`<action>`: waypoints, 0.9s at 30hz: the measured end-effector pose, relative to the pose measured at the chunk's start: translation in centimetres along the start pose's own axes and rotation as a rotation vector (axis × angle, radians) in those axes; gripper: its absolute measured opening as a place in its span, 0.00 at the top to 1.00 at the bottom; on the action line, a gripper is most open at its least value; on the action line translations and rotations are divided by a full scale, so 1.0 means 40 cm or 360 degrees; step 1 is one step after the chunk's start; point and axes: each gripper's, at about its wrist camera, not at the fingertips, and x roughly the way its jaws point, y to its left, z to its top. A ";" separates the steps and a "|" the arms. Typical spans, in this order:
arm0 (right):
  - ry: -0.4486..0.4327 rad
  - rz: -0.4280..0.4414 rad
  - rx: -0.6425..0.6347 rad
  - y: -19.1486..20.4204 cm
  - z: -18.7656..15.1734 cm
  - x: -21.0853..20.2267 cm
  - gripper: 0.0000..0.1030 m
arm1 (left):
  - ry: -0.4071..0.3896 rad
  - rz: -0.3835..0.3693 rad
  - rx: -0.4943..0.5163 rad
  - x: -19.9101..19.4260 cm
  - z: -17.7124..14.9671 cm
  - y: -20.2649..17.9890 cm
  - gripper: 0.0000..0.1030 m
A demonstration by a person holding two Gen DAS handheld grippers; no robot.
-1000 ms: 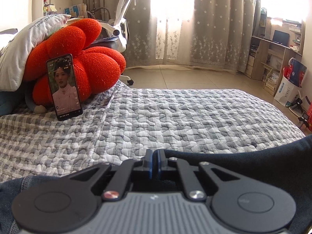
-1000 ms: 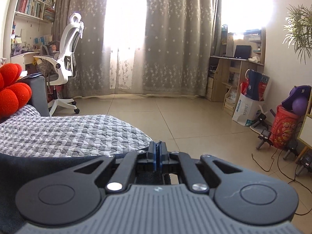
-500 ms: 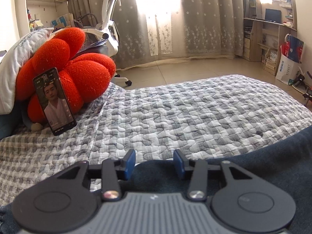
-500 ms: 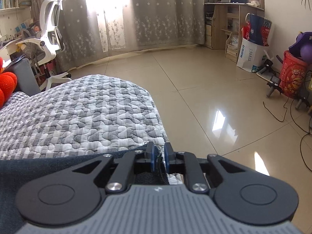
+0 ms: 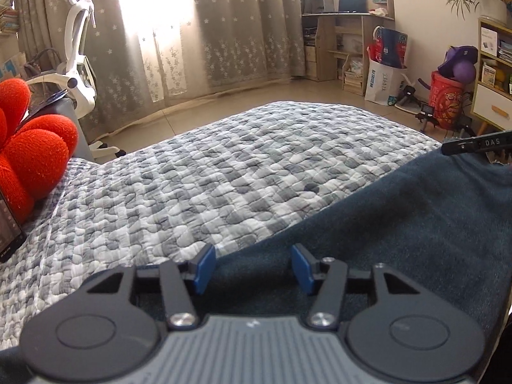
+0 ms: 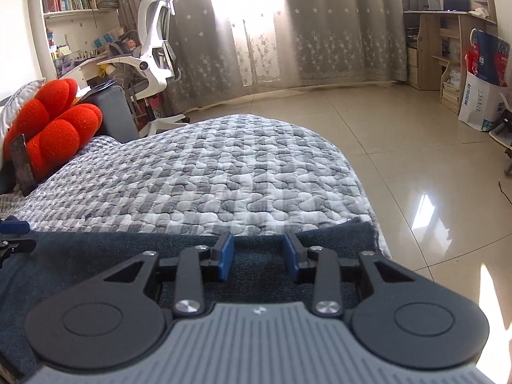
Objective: Fold clothes
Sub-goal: 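Open both grippers and smooth the folded jeans leg along the bed edge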
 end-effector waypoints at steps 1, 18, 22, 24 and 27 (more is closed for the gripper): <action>0.0006 -0.0031 0.0015 -0.015 0.001 -0.009 0.65 | 0.0017 0.0021 0.0001 -0.005 -0.004 0.012 0.41; 0.0037 0.0046 -0.0021 0.053 -0.055 -0.102 0.61 | 0.0012 -0.0156 0.0093 -0.091 -0.053 -0.121 0.39; 0.0048 -0.0019 -0.0021 0.042 -0.076 -0.104 0.61 | -0.0009 -0.0120 0.0089 -0.102 -0.087 -0.130 0.38; 0.0053 -0.0026 0.0003 0.029 -0.079 -0.112 0.61 | -0.0002 -0.0104 0.0059 -0.113 -0.096 -0.116 0.33; 0.0071 -0.0067 -0.0003 0.013 -0.079 -0.123 0.61 | -0.0015 -0.0082 -0.0015 -0.130 -0.123 -0.088 0.28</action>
